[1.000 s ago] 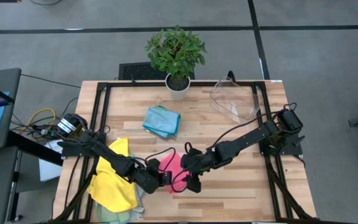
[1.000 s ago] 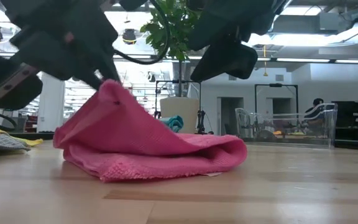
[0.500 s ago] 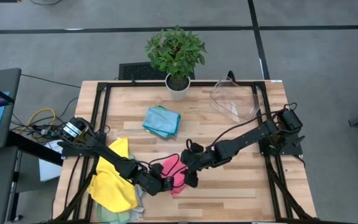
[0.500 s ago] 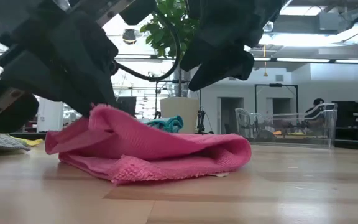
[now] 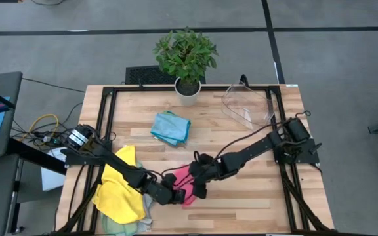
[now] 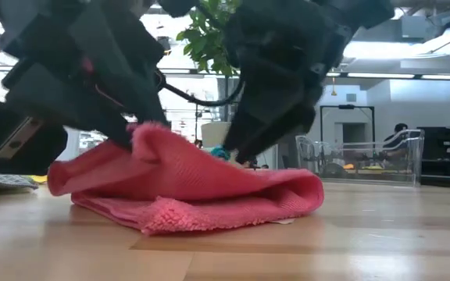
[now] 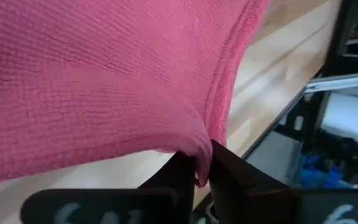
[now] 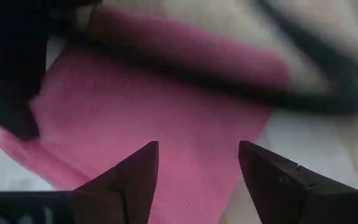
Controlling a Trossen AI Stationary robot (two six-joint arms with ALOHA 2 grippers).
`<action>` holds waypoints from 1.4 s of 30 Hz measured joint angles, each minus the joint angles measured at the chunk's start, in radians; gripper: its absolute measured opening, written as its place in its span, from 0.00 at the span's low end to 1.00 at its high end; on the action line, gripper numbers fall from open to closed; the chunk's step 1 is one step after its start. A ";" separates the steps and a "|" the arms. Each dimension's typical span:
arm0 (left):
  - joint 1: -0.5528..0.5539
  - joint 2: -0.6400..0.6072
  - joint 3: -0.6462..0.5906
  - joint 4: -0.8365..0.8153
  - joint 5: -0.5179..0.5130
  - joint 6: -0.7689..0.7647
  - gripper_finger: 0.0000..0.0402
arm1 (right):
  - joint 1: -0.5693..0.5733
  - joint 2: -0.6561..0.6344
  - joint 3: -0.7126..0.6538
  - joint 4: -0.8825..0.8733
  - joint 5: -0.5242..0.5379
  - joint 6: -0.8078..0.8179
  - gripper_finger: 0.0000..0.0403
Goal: Fold microfiber towels
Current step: Fold the pink microfiber towel, then stack the pink microfiber towel on the light blue microfiber towel
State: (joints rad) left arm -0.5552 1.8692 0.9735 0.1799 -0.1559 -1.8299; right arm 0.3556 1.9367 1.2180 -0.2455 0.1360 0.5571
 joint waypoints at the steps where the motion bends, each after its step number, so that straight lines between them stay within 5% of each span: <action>1: 0.000 0.001 -0.001 -0.003 0.005 0.005 0.09 | -0.003 0.002 0.001 0.014 0.000 0.000 0.62; 11: 0.013 -0.002 -0.001 0.041 0.062 0.091 0.27 | -0.003 0.050 0.004 -0.018 -0.033 0.002 0.62; 21: 0.004 -0.004 -0.001 0.053 0.267 0.087 0.43 | -0.003 0.047 0.004 -0.041 -0.032 -0.004 0.62; 32: -0.038 -0.108 -0.001 0.007 -0.075 0.076 0.46 | -0.004 -0.068 0.003 -0.127 -0.029 0.032 0.62; 38: 0.059 -0.216 -0.001 -0.179 -0.082 0.287 0.46 | 0.005 -0.156 0.004 -0.281 -0.007 0.117 0.62; 42: 0.153 -0.268 0.000 -0.235 0.041 0.447 0.46 | 0.004 -0.191 0.004 -0.425 -0.006 0.256 0.62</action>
State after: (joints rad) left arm -0.4021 1.6007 0.9733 -0.0553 -0.1148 -1.3824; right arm 0.3594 1.7461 1.2217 -0.6705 0.1301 0.8134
